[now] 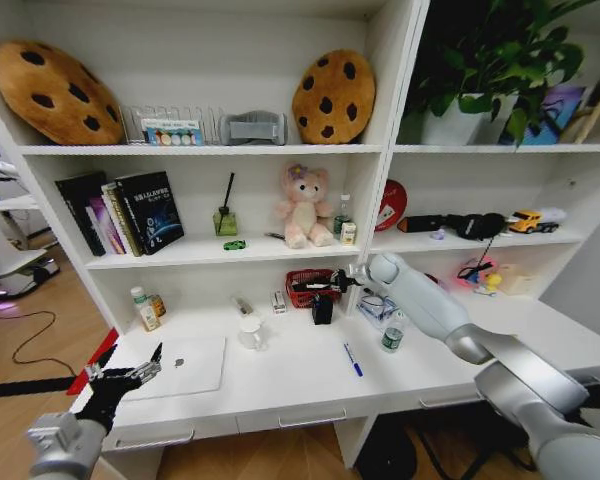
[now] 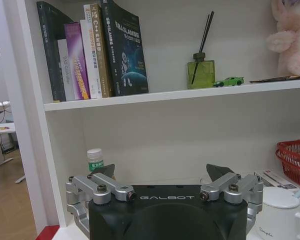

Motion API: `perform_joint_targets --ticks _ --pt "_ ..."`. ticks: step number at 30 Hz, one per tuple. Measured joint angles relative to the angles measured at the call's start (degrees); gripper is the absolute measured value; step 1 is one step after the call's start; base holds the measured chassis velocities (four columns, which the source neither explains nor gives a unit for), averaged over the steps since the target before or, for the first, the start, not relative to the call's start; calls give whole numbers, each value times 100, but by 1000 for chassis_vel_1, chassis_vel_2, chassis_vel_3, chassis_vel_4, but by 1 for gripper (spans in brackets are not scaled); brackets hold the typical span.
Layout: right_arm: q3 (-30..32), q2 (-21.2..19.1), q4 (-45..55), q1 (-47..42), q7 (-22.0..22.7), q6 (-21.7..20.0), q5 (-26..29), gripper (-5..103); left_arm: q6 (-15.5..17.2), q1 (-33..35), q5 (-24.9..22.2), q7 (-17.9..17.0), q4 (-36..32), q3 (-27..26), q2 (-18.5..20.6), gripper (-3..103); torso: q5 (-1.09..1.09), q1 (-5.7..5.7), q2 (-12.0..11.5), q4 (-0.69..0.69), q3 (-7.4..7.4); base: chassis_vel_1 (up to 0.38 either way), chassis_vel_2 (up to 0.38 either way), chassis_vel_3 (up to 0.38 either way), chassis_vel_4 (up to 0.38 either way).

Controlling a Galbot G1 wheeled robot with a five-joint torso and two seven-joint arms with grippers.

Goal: Organize the objects on the table.

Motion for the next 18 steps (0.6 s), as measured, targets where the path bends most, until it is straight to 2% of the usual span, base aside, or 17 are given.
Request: perform_joint_targets --ticks 3,4,7,9,10,11,14,15,18 --pt "106 -80 188 -283 424 28 310 9 0 0 0 0 0 0 0 100 0 0 0 1 0 0 0 0 0" --pt "106 -80 188 -283 424 28 310 9 0 0 0 0 0 0 0 100 0 0 0 1 0 0 0 0 0" --pt "343 -106 287 -876 1262 310 674 9 0 0 0 0 0 0 0 100 0 0 0 1 0 0 0 0 0" --pt "384 -98 285 -966 1369 384 708 9 0 0 0 0 0 0 0 100 -1 0 0 2 0 0 0 0 0" --pt "510 -69 283 -1280 1666 554 776 9 0 0 0 0 0 0 0 100 -1 -1 0 1 0 0 0 0 0" --pt "510 -69 283 -1280 1666 554 776 9 0 0 0 0 0 0 0 100 -1 -1 0 1 0 0 0 0 0" --pt "703 9 265 -1782 2246 852 842 9 0 0 0 0 0 0 0 100 0 -1 0 1 0 0 0 0 0" --pt "703 9 265 -1782 2246 852 842 9 0 0 0 0 0 0 0 100 0 -1 0 1 0 0 0 0 0" --pt "849 153 259 -2159 3039 1163 856 9 0 0 0 0 0 0 0 100 -1 -1 0 1 0 0 0 0 0"
